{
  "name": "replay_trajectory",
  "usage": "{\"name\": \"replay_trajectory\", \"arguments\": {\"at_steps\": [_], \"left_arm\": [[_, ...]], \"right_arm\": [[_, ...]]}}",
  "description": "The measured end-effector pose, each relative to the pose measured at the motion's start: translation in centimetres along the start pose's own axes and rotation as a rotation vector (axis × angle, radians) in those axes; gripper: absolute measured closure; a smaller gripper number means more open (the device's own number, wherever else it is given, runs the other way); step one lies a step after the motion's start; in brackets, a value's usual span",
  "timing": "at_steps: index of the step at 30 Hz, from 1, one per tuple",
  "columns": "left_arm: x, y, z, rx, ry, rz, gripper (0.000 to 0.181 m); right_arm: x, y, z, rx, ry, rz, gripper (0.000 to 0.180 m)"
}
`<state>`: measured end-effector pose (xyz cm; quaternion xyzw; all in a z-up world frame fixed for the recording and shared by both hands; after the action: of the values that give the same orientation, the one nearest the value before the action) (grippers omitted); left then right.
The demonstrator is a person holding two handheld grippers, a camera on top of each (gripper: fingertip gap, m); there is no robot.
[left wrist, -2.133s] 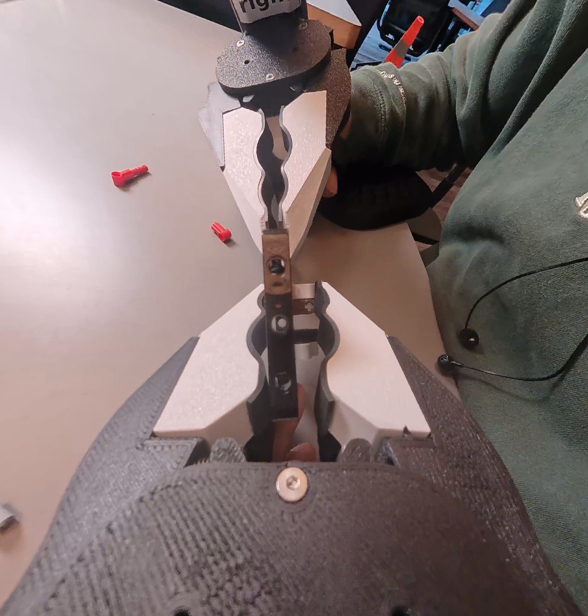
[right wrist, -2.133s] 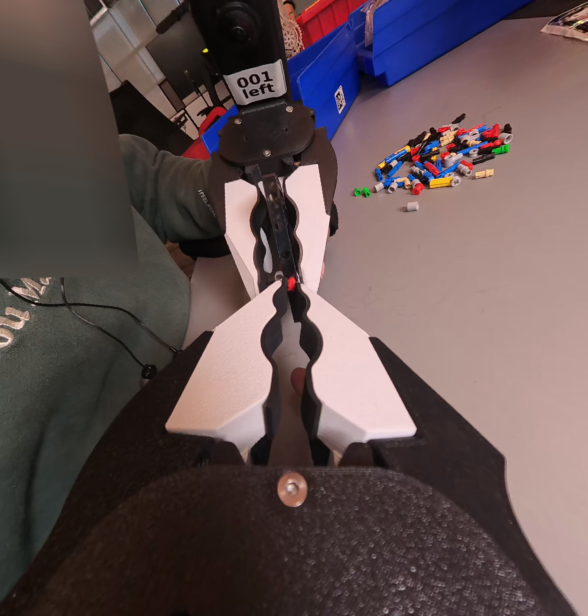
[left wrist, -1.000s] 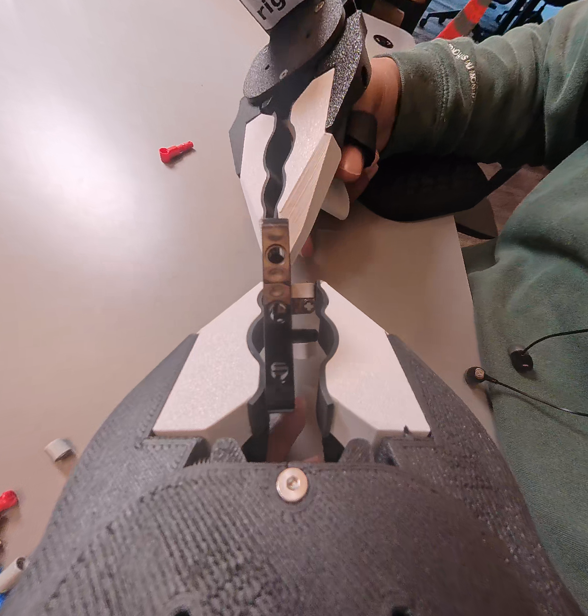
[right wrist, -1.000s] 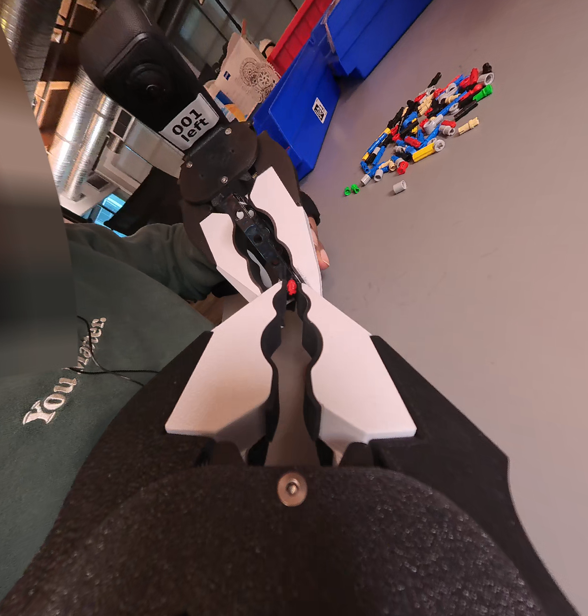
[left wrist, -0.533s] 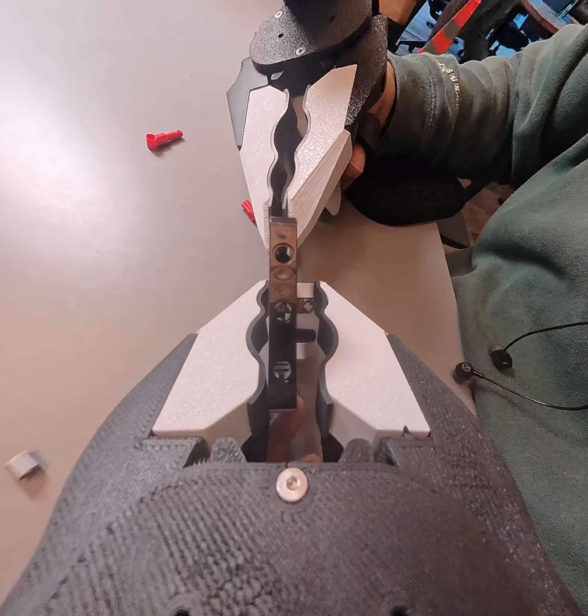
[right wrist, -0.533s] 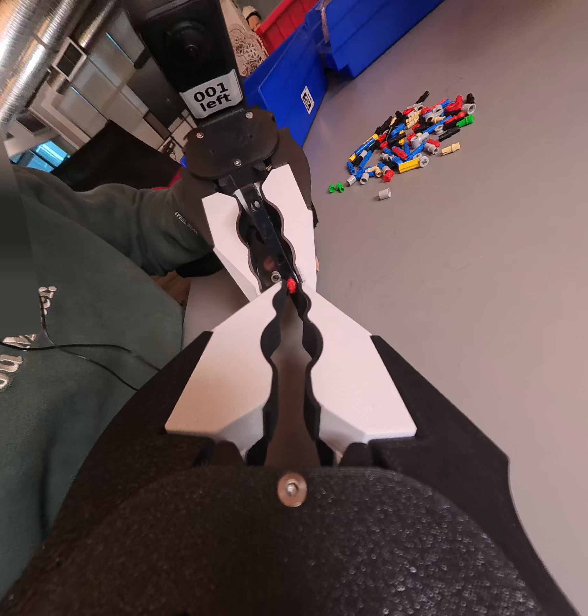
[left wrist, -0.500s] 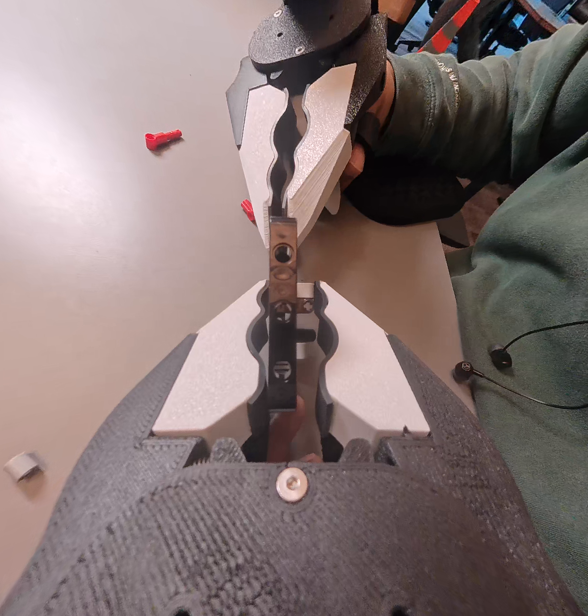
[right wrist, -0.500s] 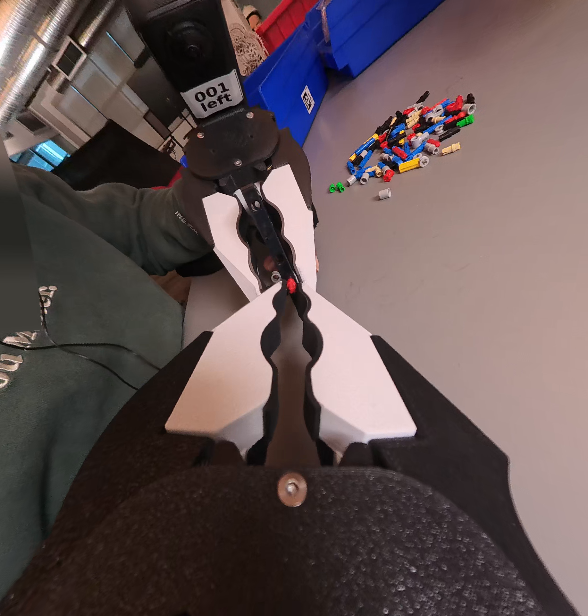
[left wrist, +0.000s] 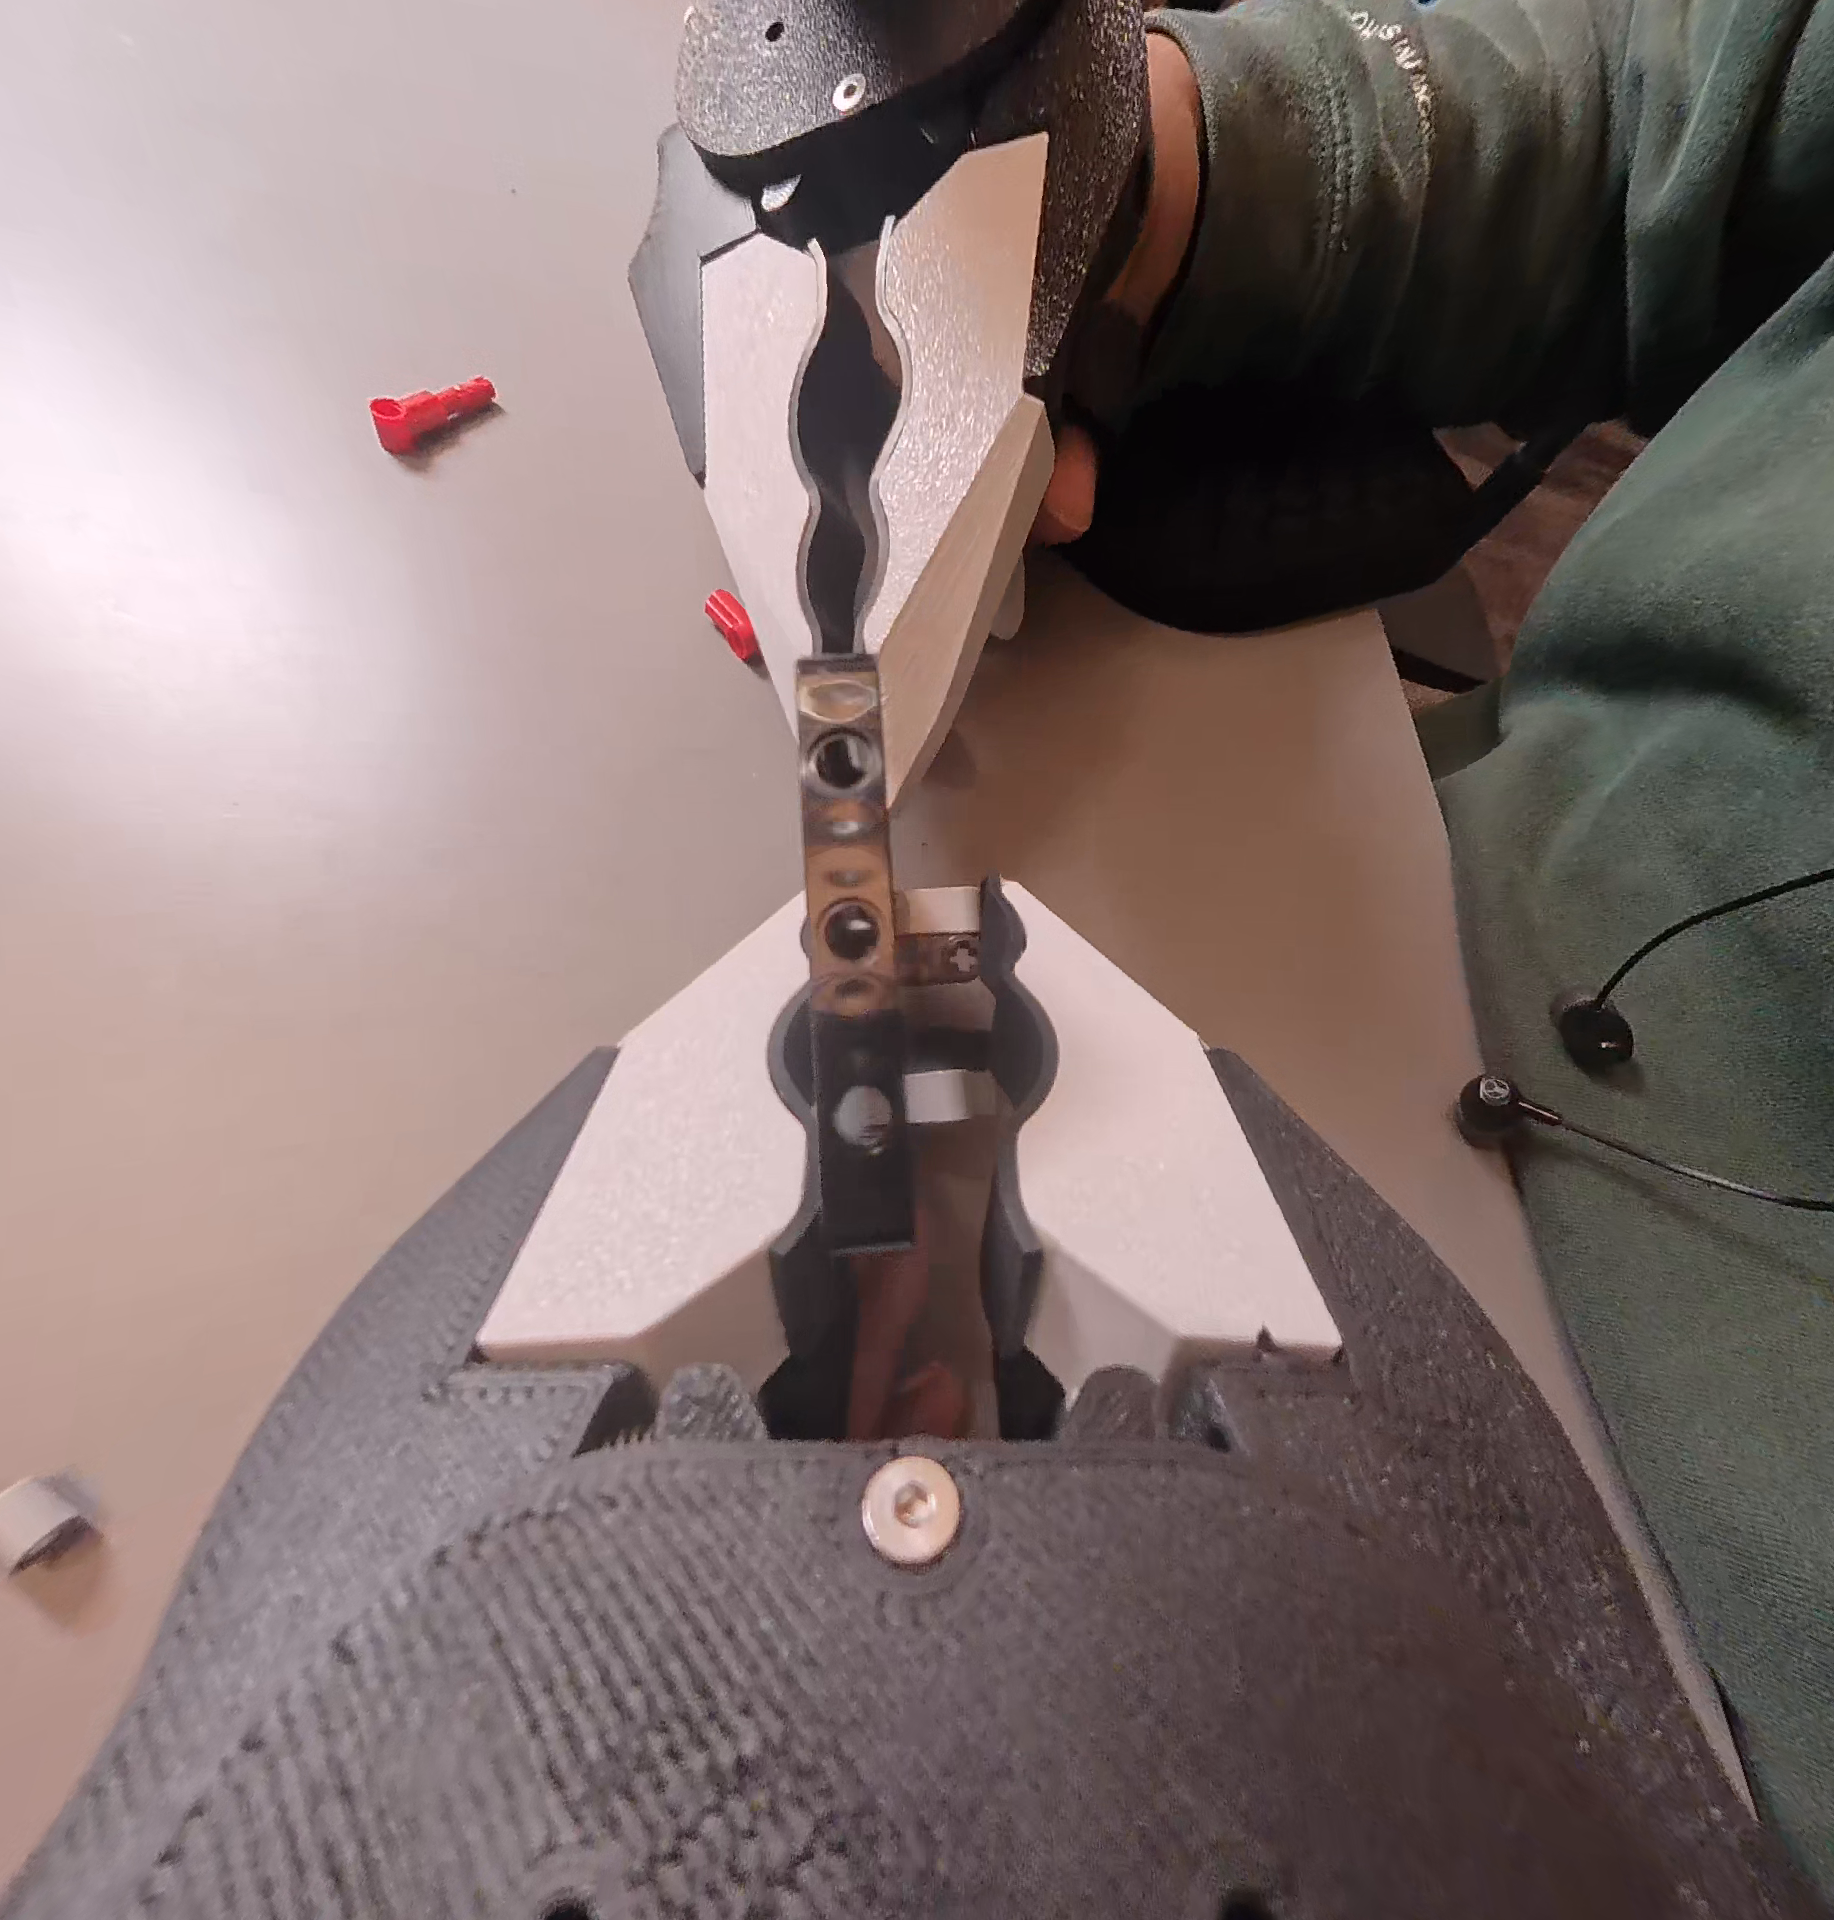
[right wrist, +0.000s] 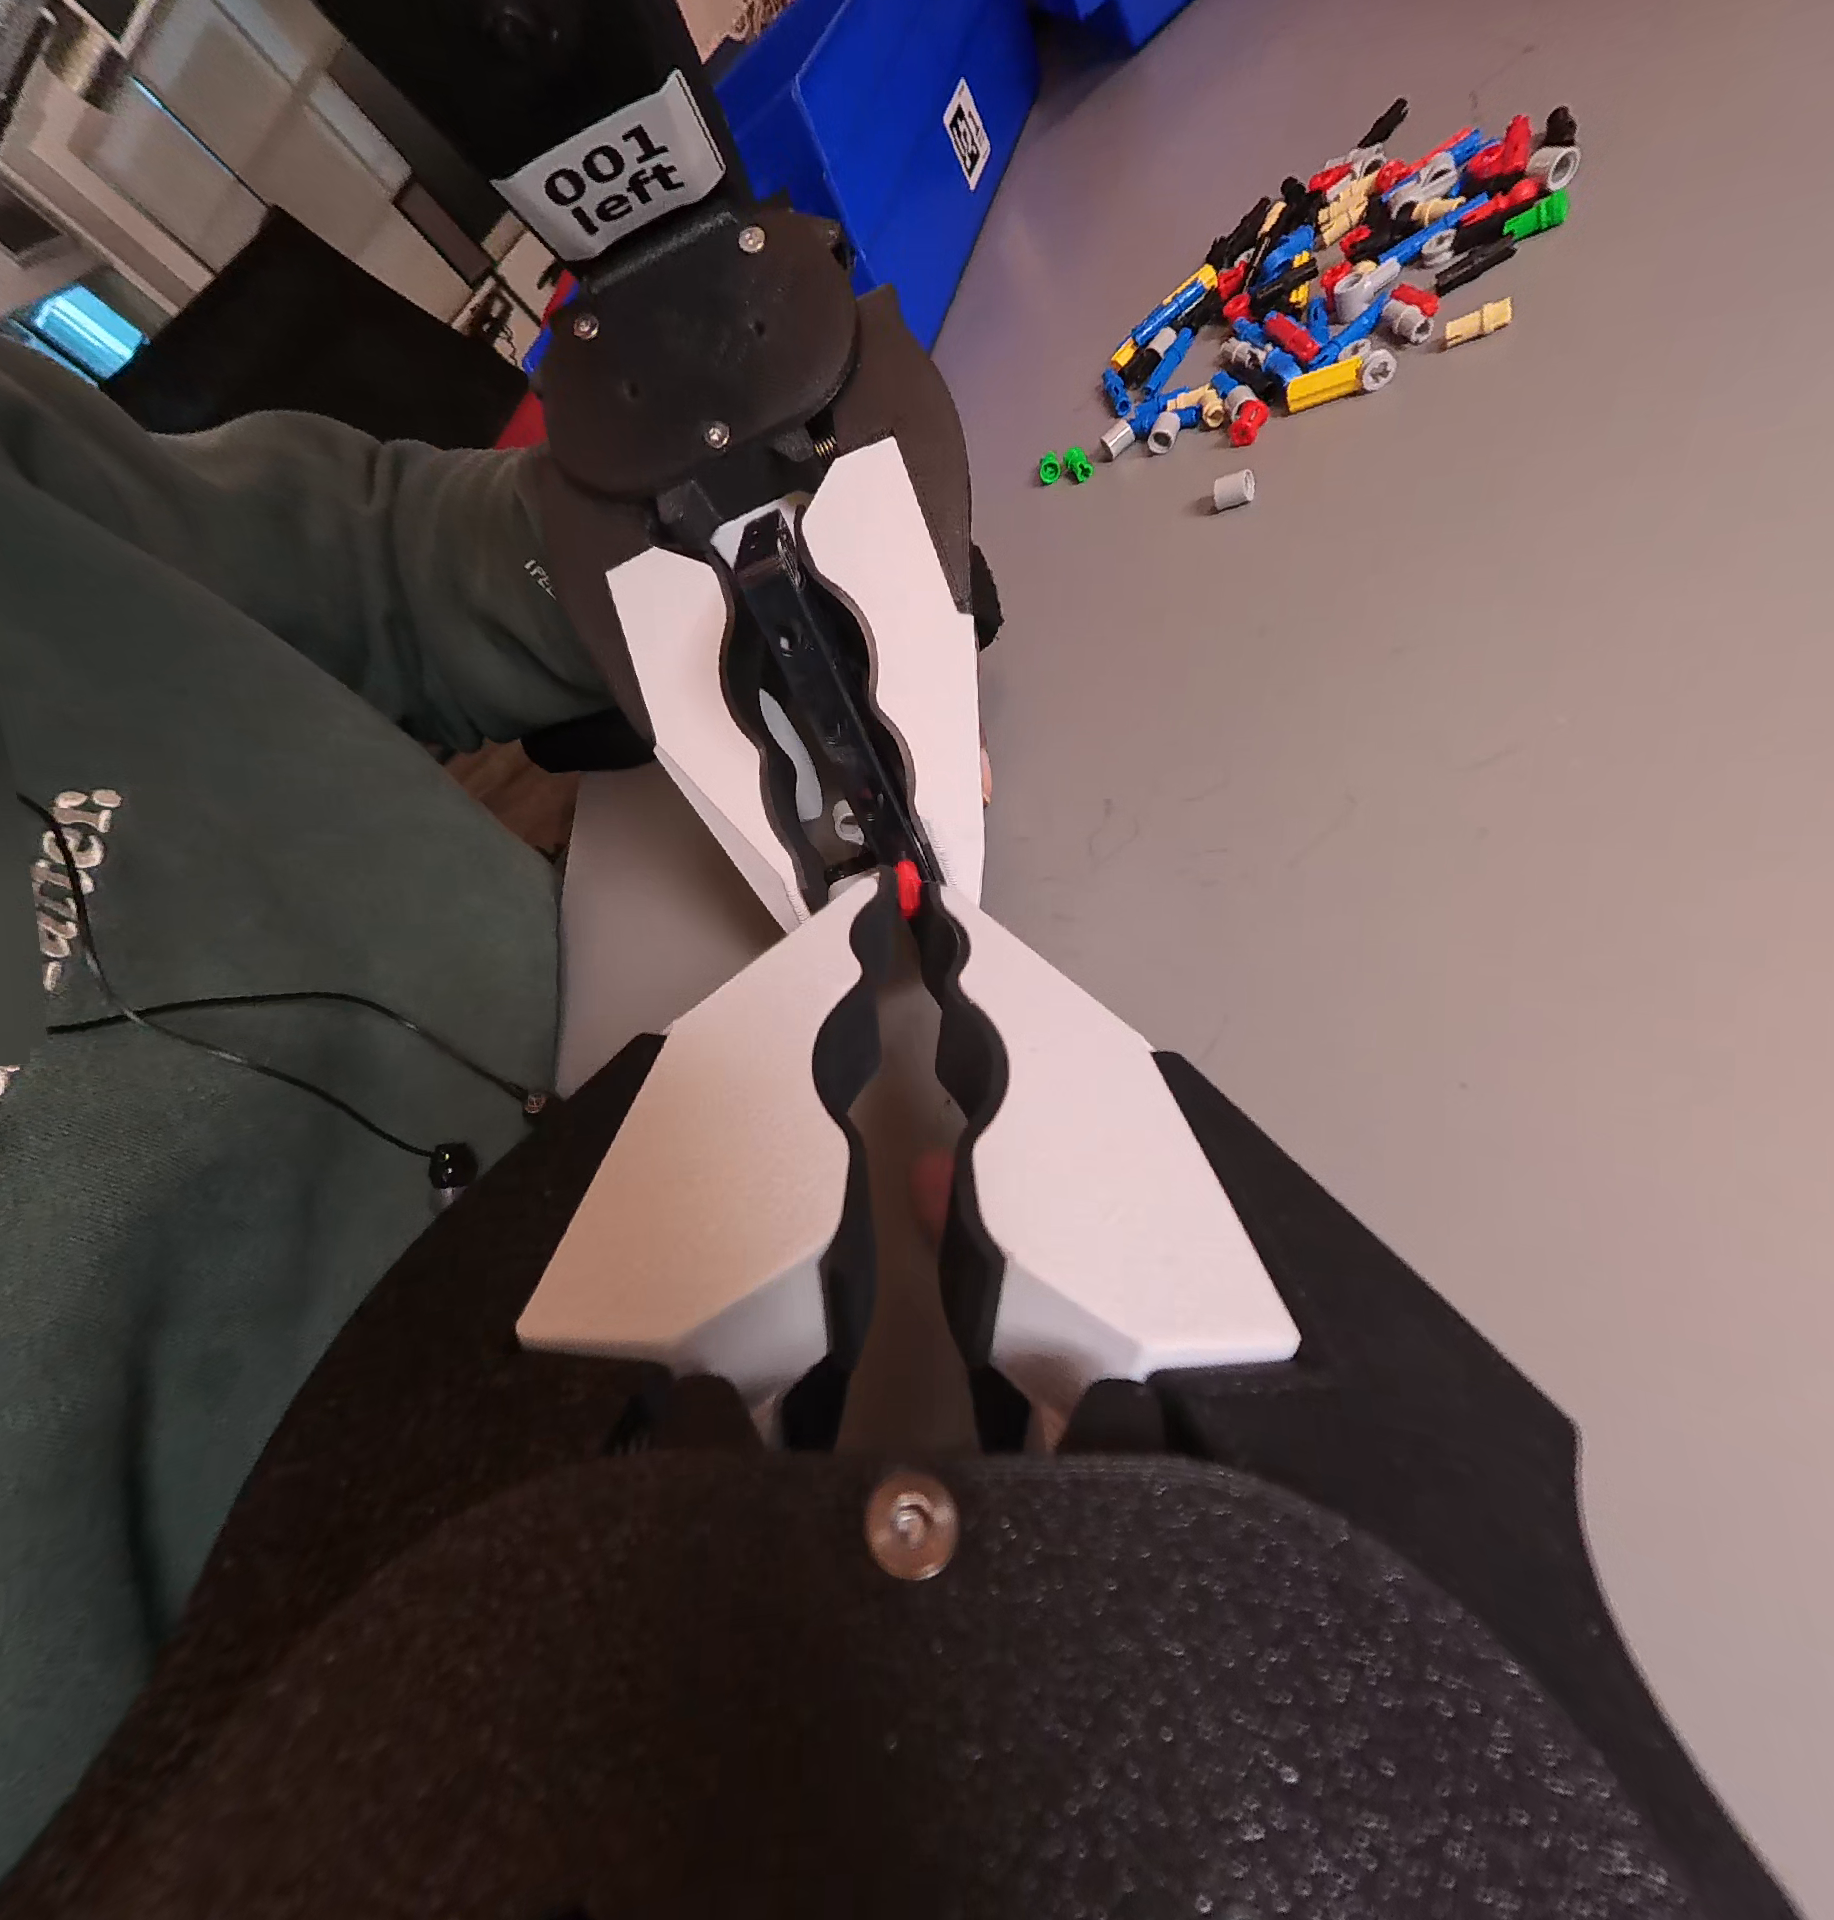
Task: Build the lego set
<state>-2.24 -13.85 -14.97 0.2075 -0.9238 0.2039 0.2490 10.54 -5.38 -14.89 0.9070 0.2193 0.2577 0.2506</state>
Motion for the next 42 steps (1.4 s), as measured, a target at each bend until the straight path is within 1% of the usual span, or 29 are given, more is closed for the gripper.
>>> {"name": "replay_trajectory", "arguments": {"at_steps": [11, 15, 19, 22, 25, 42], "left_arm": [[0.0, -0.2, 0.1, -0.023, 0.030, 0.026, 0.157], [0.2, 0.0, 0.1, -0.017, 0.018, 0.029, 0.157], [0.3, 0.1, 0.2, -0.023, -0.001, 0.035, 0.156], [0.5, 0.2, 0.2, -0.002, -0.018, 0.048, 0.156], [0.5, 0.3, 0.1, 0.009, -0.032, 0.057, 0.156], [0.0, -0.5, 0.0, -0.051, 0.098, 0.047, 0.157]], "right_arm": [[-0.5, 0.2, 0.0, 0.015, 0.034, -0.018, 0.178], [-0.5, 0.3, -0.2, 0.030, 0.006, -0.005, 0.177], [0.1, 0.6, -0.4, 0.091, -0.033, -0.012, 0.168], [0.7, 0.7, -0.6, 0.137, -0.055, 0.028, 0.174], [0.3, 0.8, -0.3, 0.158, -0.023, 0.046, 0.178], [-0.5, 1.0, 0.1, 0.171, 0.070, 0.037, 0.179]]}}
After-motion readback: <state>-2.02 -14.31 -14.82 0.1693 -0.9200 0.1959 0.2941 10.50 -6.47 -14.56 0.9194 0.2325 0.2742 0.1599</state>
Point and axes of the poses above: each gripper's, where its closed fingertips meet, x back along the fingers, z out of its underside, y = z × x across the jaws, the point moved 9 cm from there along x, back along the fingers, and after that the axes turned 2 degrees about y, right-handed, at the moved point
